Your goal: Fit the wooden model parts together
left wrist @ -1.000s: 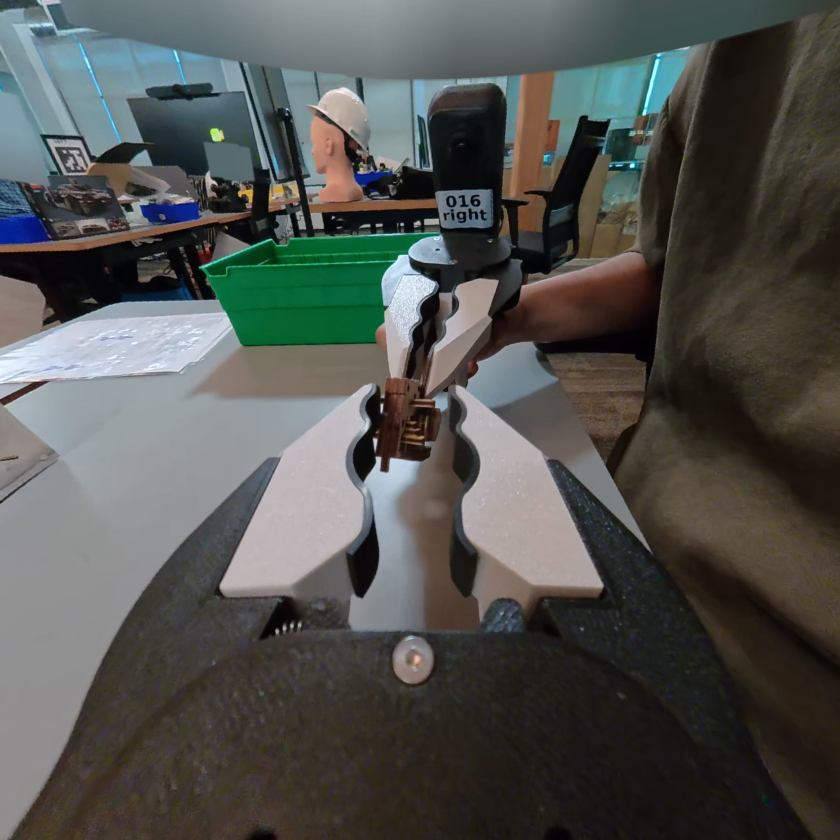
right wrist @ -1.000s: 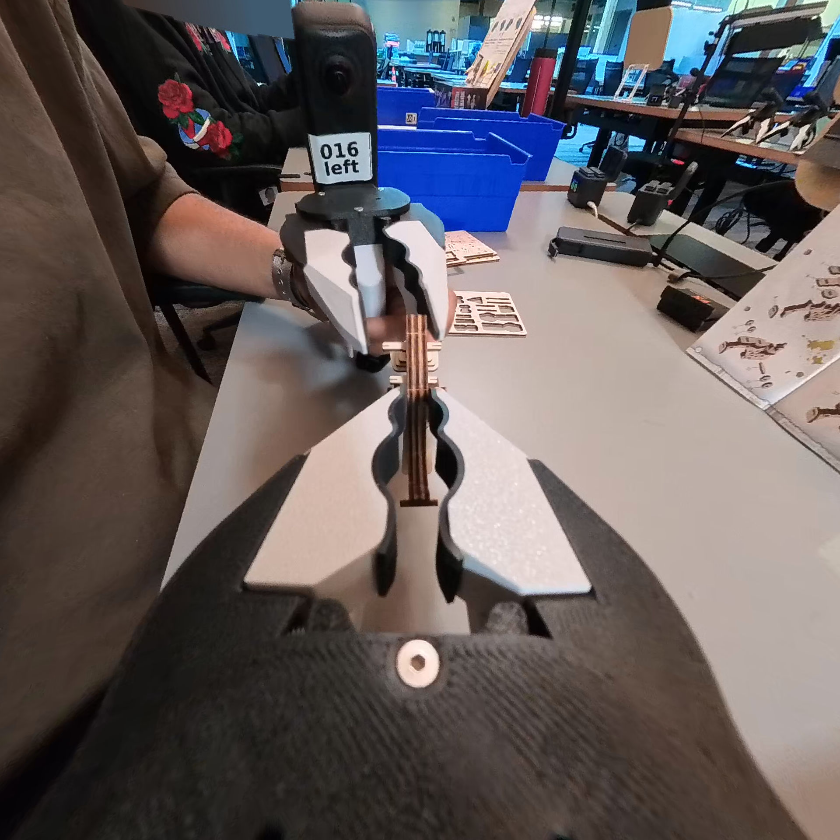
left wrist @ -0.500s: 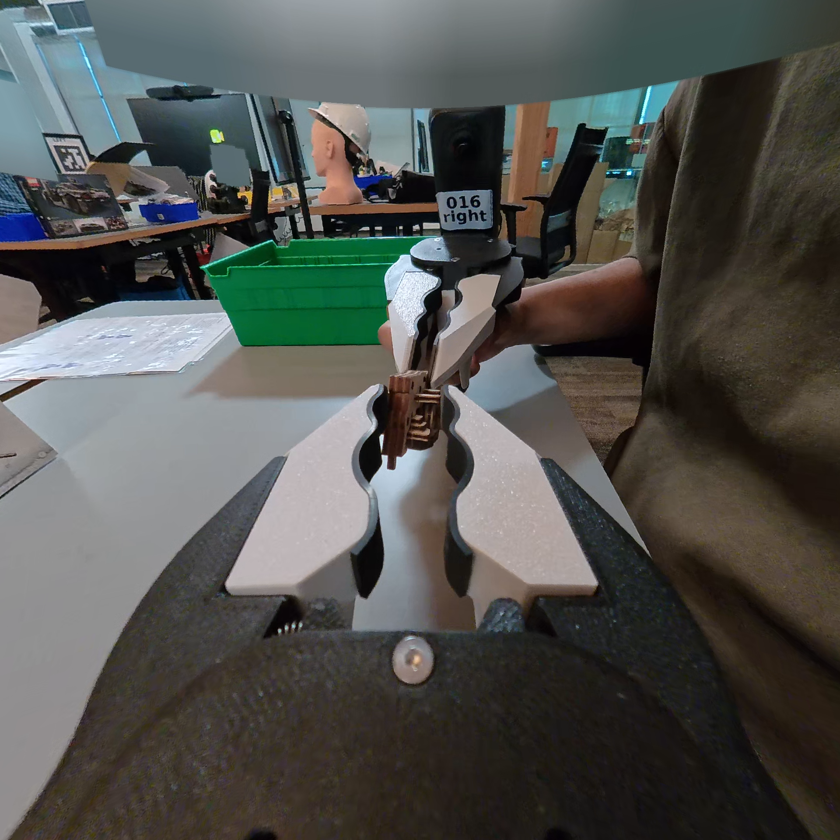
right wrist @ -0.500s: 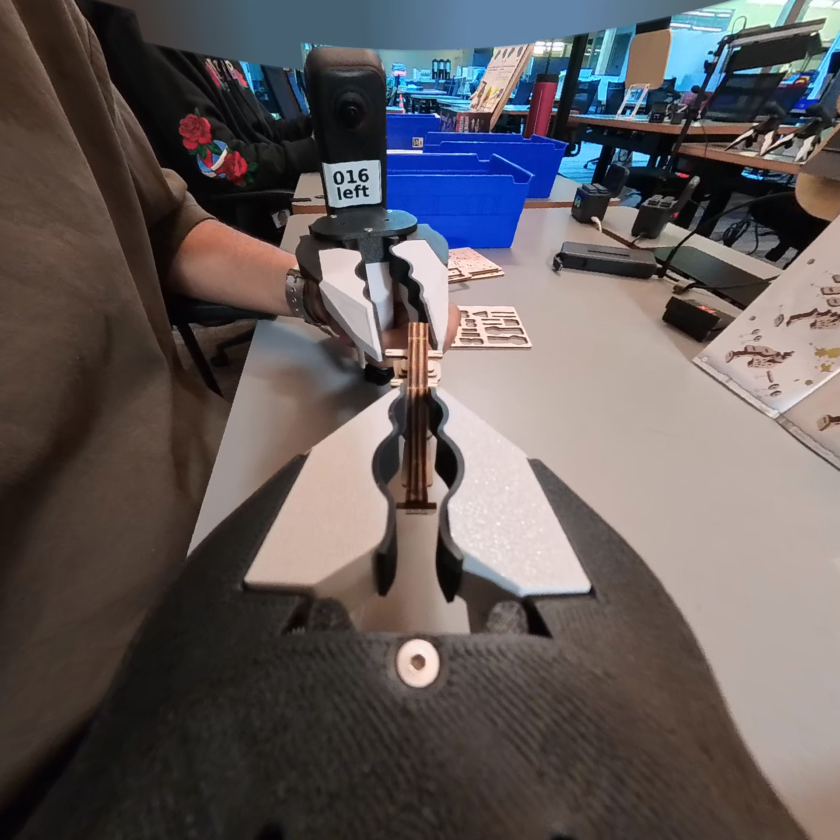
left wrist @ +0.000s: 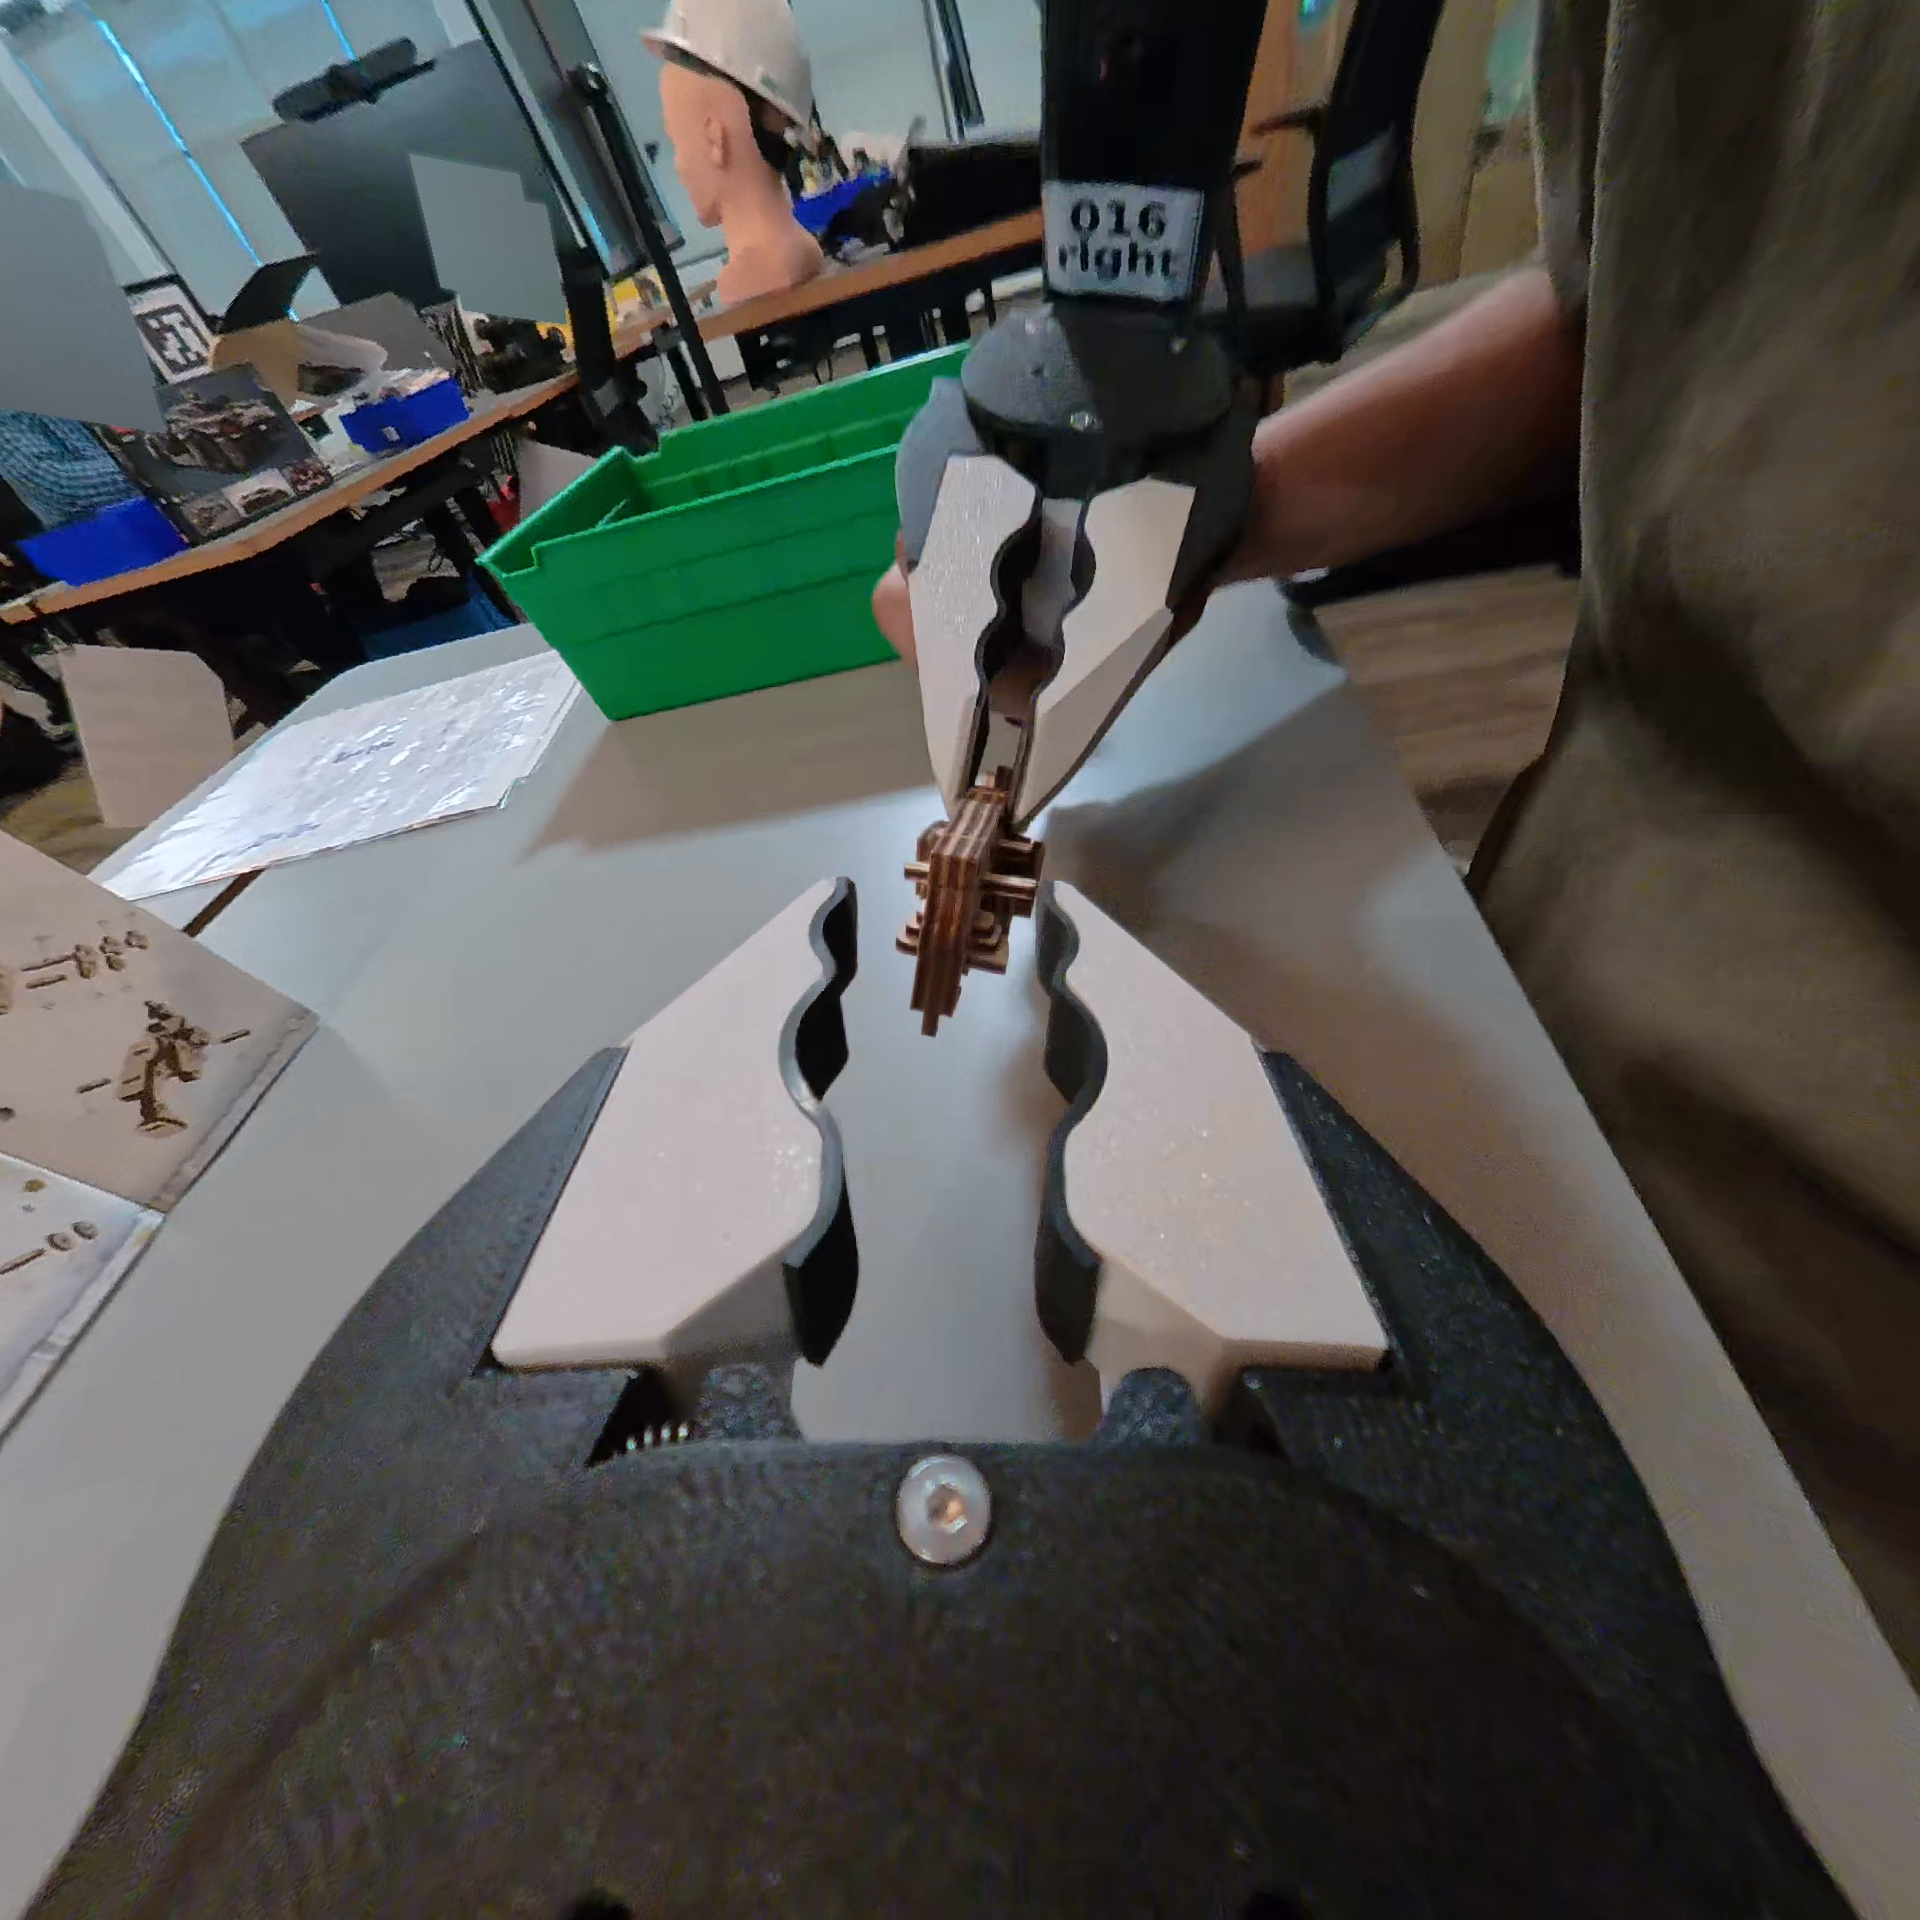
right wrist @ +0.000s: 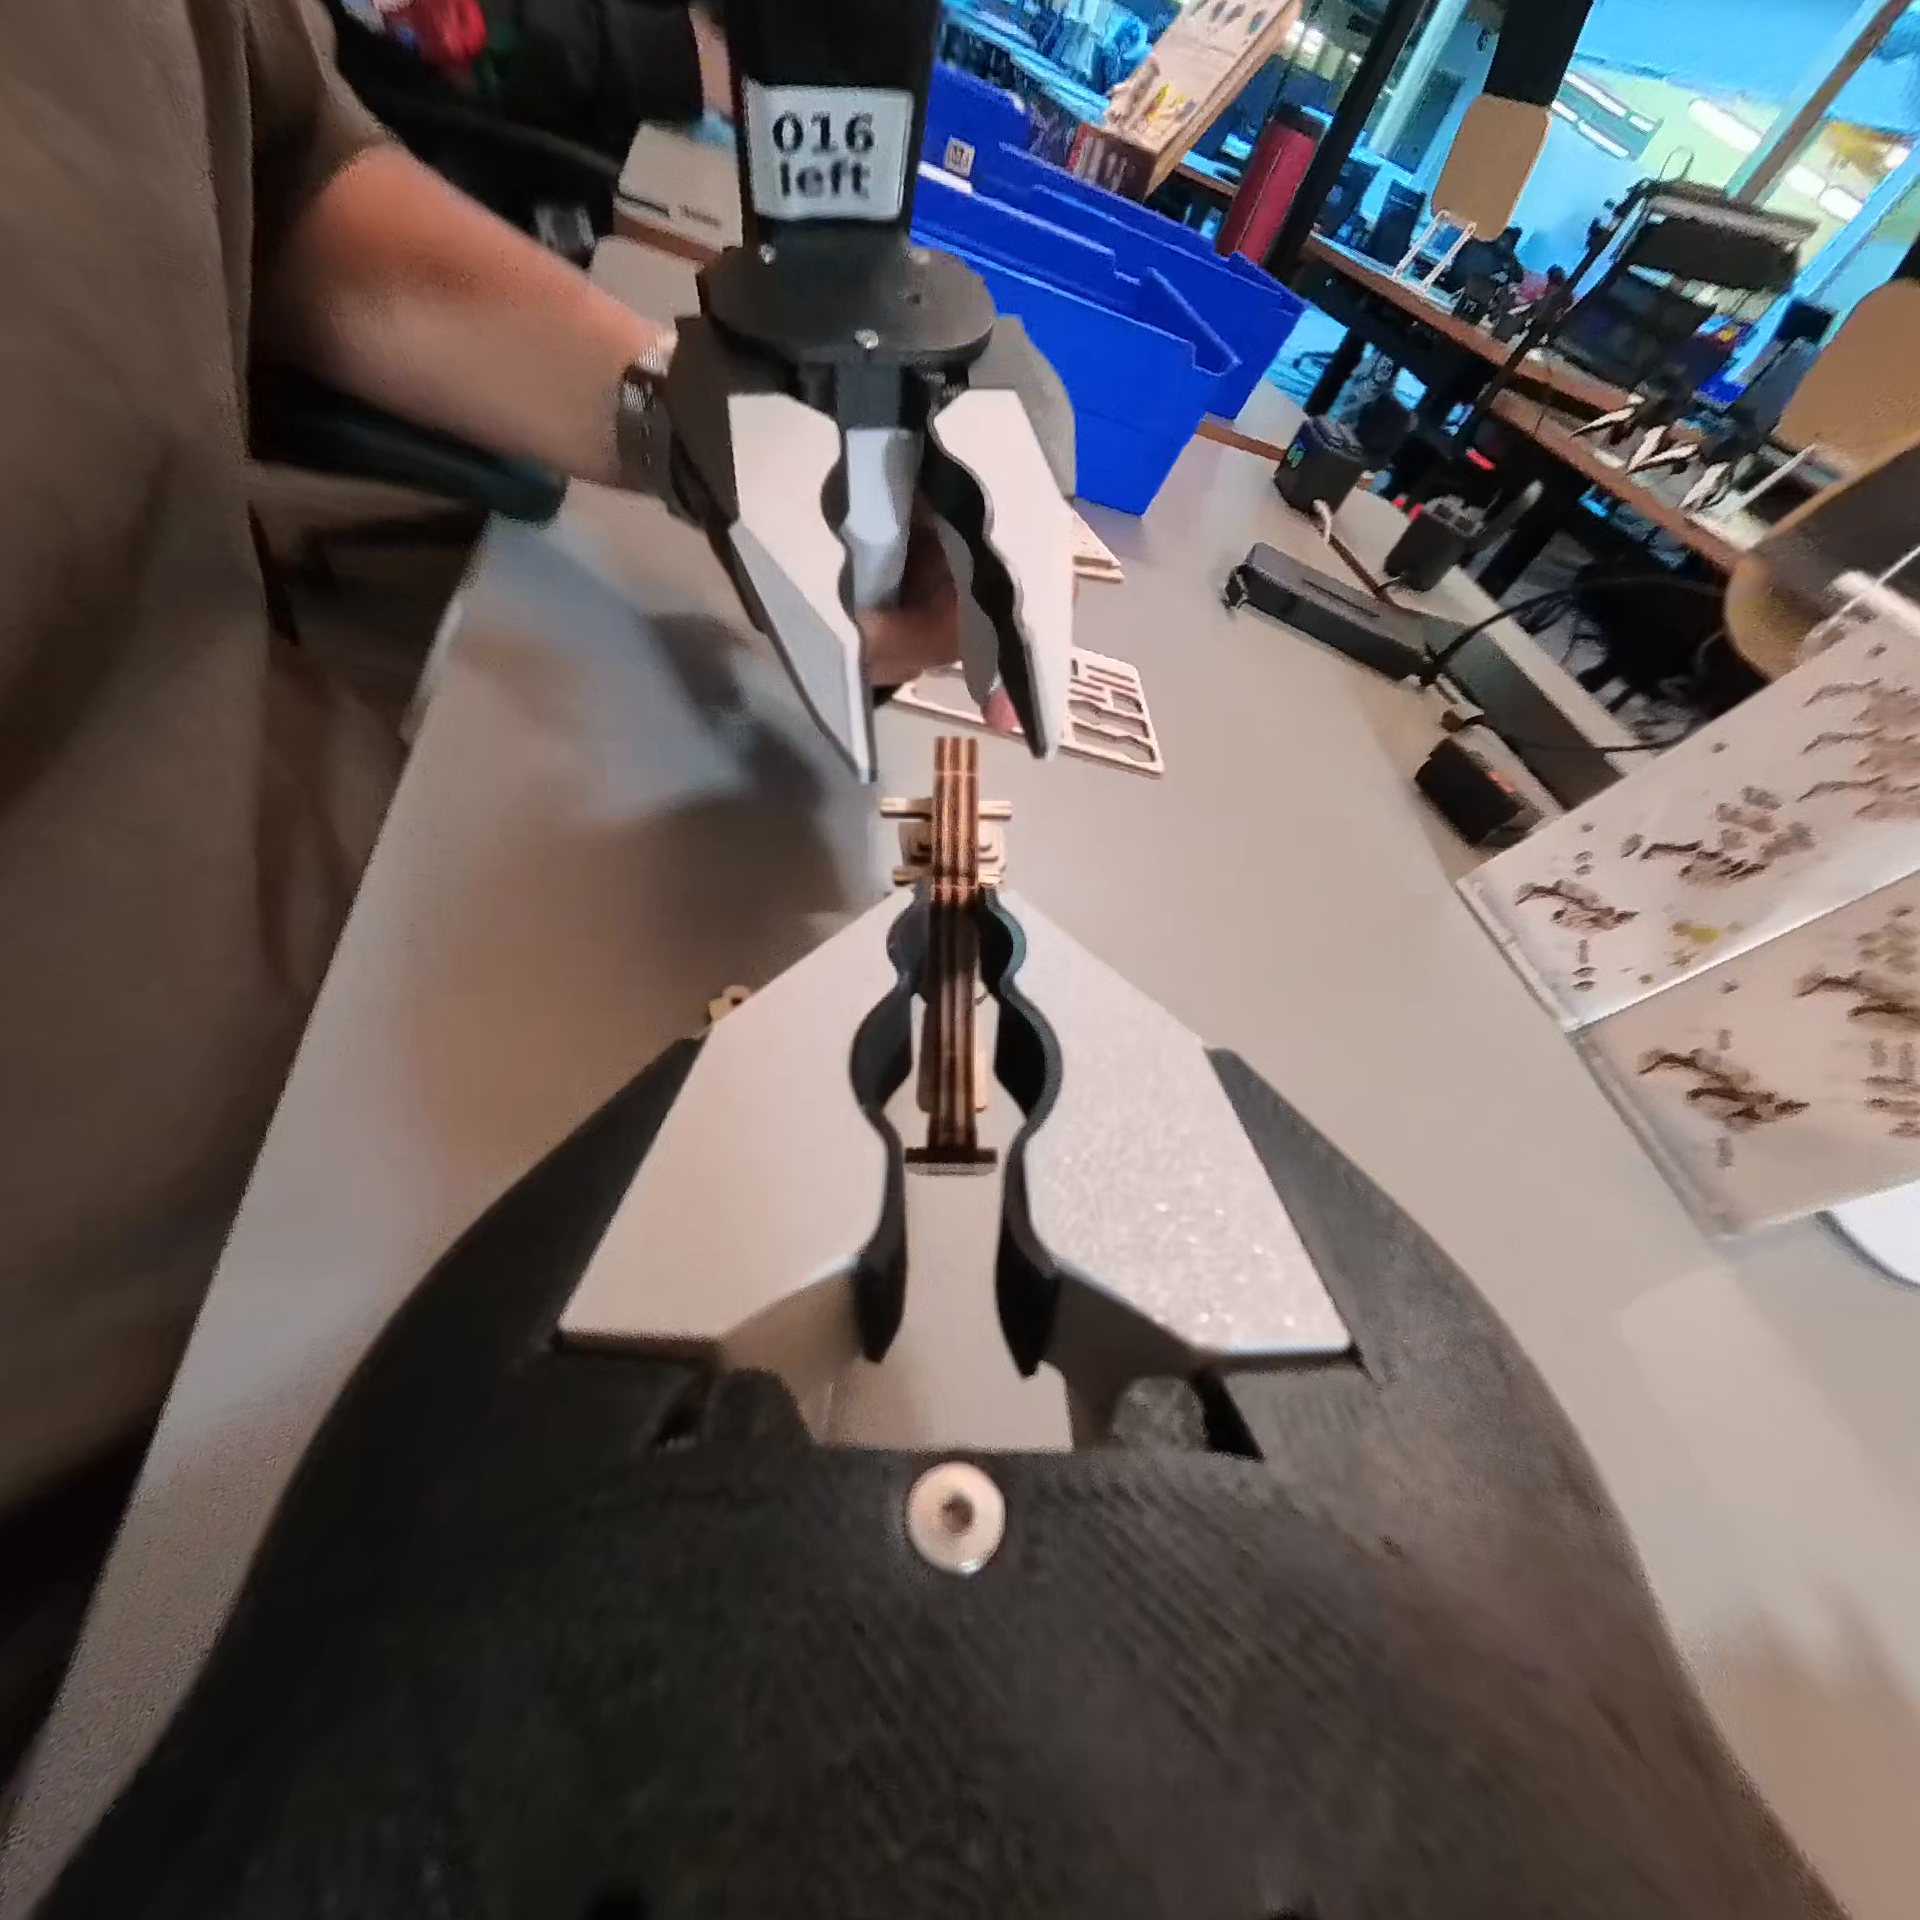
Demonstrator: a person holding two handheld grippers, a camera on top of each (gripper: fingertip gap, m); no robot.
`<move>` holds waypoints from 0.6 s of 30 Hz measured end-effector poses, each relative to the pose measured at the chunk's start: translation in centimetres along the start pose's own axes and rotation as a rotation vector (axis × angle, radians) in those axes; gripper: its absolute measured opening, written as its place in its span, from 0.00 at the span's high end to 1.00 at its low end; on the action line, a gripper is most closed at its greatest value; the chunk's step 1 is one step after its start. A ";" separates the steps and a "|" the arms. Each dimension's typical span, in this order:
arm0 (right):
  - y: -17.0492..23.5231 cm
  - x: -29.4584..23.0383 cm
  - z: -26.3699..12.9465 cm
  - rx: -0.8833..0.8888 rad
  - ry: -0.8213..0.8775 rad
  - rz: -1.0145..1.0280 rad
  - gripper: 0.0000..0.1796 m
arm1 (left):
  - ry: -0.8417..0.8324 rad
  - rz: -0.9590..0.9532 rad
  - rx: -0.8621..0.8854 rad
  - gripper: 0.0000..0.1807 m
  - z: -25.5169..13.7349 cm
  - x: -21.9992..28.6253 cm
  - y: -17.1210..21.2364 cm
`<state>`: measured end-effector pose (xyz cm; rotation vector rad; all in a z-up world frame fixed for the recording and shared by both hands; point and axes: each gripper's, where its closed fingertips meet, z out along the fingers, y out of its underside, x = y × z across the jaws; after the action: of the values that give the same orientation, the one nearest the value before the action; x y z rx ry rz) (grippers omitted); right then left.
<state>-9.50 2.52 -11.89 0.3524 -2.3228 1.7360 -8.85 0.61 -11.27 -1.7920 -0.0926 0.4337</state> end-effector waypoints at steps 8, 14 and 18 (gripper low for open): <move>1.2 -0.5 0.7 -0.078 0.003 -0.061 0.96 | 0.030 0.078 -0.141 0.86 0.6 1.4 2.0; 1.2 -0.4 0.7 -0.059 -0.022 0.033 0.96 | -0.010 0.086 -0.165 0.89 0.8 0.9 2.7; 1.5 -0.2 0.8 -0.056 -0.040 0.125 0.96 | -0.011 0.042 -0.148 0.89 0.8 0.7 2.5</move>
<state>-9.81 2.22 -13.53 0.2384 -2.4651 1.7291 -8.90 0.91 -13.97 -1.9396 -0.0976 0.4772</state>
